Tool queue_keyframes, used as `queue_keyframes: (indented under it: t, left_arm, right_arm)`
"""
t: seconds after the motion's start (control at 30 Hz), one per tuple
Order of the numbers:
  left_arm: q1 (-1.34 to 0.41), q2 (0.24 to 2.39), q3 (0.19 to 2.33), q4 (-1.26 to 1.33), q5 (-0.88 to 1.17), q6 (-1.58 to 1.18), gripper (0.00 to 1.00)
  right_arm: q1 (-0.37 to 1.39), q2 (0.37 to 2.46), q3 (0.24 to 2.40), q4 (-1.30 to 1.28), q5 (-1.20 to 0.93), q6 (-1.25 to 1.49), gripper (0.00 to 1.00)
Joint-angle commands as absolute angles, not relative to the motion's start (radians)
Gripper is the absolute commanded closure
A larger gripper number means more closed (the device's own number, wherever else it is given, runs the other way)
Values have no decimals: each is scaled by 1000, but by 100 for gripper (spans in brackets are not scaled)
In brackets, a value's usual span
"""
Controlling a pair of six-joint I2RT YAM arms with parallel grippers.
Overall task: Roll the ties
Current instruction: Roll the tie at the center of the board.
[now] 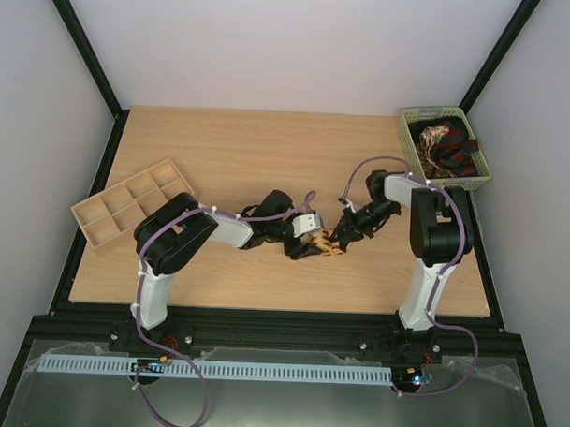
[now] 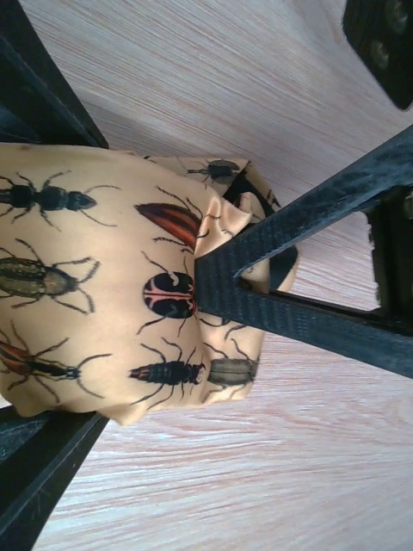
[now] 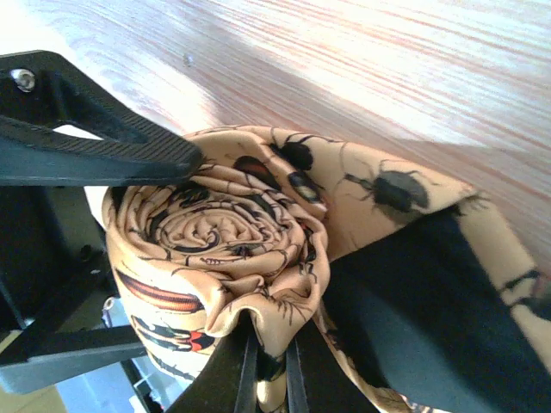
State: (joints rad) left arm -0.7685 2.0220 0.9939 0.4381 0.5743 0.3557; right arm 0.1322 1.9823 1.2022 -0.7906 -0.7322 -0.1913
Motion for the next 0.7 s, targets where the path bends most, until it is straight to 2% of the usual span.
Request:
queue_keyframes:
  t: [0.0, 0.2, 0.27, 0.33, 0.43, 0.5, 0.57, 0.67]
  left_arm:
    - [-764, 2043, 984, 500, 631, 292, 26]
    - [-774, 2084, 1001, 554, 632, 281, 23]
    - [-775, 2104, 1021, 541, 631, 281, 26]
    - [-775, 2115, 1028, 516, 622, 295, 32]
    - [-774, 2095, 1000, 490, 595, 322, 46]
    - [-772, 2074, 968, 473, 581, 346, 56]
    - [-772, 2057, 947, 428, 562, 370, 64]
    - [-772, 2039, 925, 381, 535, 391, 68]
  right_arm:
    - [133, 2046, 1177, -730, -459, -170, 99]
    - [166, 2079, 1186, -696, -526, -155, 99]
    - [186, 2084, 1189, -681, -549, -139, 99]
    - [194, 2085, 1190, -669, -569, -126, 99]
    - [195, 2083, 1200, -669, -581, -129, 98]
    - [193, 2083, 1217, -688, -572, -142, 91]
    - [179, 2081, 1250, -730, -567, -162, 76]
    - [142, 2070, 1326, -836, -611, -199, 61]
